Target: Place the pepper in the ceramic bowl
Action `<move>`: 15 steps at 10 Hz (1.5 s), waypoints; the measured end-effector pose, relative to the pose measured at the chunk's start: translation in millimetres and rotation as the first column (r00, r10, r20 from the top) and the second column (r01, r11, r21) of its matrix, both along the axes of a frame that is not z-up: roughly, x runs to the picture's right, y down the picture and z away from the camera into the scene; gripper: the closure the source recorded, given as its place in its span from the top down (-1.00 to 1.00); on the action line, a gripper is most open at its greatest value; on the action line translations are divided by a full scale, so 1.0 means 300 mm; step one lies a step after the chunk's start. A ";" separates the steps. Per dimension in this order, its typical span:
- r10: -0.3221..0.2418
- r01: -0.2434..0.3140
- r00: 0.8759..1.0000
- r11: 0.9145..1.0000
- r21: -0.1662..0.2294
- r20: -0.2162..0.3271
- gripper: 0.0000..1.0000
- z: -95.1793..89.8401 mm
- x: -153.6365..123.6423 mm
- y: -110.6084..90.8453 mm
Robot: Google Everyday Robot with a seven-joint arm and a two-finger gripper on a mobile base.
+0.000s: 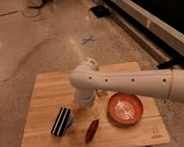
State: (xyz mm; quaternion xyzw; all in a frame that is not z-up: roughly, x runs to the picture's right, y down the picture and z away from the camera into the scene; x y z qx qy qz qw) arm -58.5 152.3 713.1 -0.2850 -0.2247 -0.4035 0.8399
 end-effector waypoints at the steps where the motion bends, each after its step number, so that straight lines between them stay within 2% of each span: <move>1: 0.000 0.000 1.000 1.000 0.000 0.000 0.60 0.000 0.000 0.000; 7: -0.010 0.010 1.000 1.000 -0.002 -0.004 0.60 0.006 0.007 0.014; 12: -0.052 0.053 0.999 0.998 -0.022 0.010 0.60 0.077 0.029 0.167; 15: -0.036 0.036 0.999 0.998 -0.041 0.019 0.60 0.134 0.056 0.258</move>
